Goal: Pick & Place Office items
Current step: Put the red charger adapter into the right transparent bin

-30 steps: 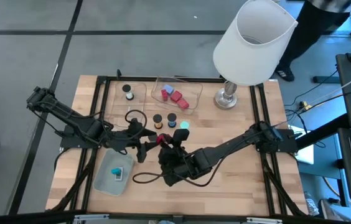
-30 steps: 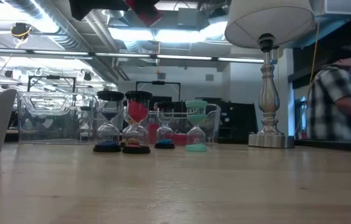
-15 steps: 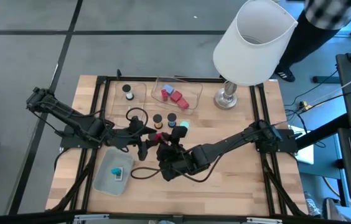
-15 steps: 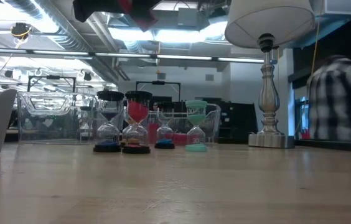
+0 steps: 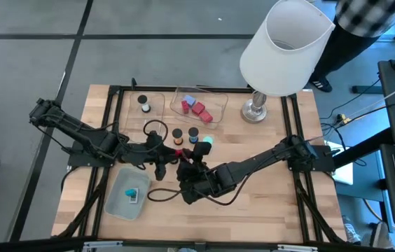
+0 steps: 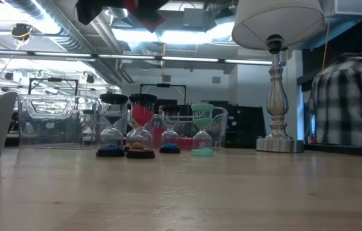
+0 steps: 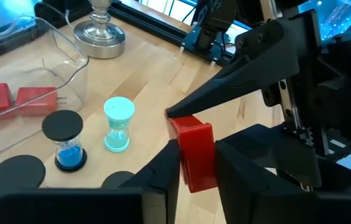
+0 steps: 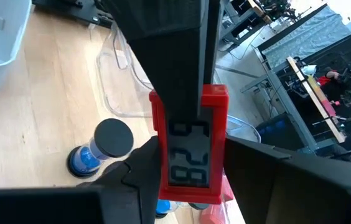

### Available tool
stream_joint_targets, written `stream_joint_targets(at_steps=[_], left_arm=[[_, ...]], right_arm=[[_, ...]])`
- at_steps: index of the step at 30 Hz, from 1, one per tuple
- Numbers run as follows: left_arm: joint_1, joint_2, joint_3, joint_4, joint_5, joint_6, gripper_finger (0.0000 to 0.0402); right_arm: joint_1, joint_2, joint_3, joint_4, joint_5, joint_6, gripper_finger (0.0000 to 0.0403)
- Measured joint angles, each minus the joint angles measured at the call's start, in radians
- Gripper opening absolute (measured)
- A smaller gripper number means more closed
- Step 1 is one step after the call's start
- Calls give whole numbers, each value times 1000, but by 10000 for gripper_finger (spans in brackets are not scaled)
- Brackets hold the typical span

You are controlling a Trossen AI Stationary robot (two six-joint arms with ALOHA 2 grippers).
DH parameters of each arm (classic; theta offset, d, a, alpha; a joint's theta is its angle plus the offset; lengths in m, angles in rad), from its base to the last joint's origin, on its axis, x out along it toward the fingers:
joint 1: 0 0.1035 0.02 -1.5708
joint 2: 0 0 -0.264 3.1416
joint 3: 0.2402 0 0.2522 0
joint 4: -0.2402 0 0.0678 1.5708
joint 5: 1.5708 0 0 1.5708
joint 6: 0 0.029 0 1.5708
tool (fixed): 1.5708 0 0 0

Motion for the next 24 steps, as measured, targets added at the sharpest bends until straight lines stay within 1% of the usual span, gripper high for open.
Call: stream_joint_targets(at_steps=[2,5,8,11,15,18,20,22,24], left_arm=[[0,0,0,-3,-2,-1,72],[0,0,0,-5,-1,0,71],[0,0,0,-8,2,9,75],[-2,2,-2,-9,26,21,74],[-3,2,-2,-8,37,26,69],[-3,2,-1,8,41,26,69],[-2,1,0,-2,36,33,69],[0,-2,0,-41,32,38,69],[2,-12,0,-82,63,17,69]], right_arm=[[0,0,0,-1,1,-9,151],[1,0,0,-1,0,-18,154],[1,0,0,-1,-22,-18,172],[0,0,13,-1,-139,10,208],[-8,0,57,-21,-282,75,268],[-9,0,123,-112,-362,134,308],[-8,0,171,-206,-414,178,328],[-5,0,218,-319,-469,236,341],[2,0,255,-422,-497,292,345]])
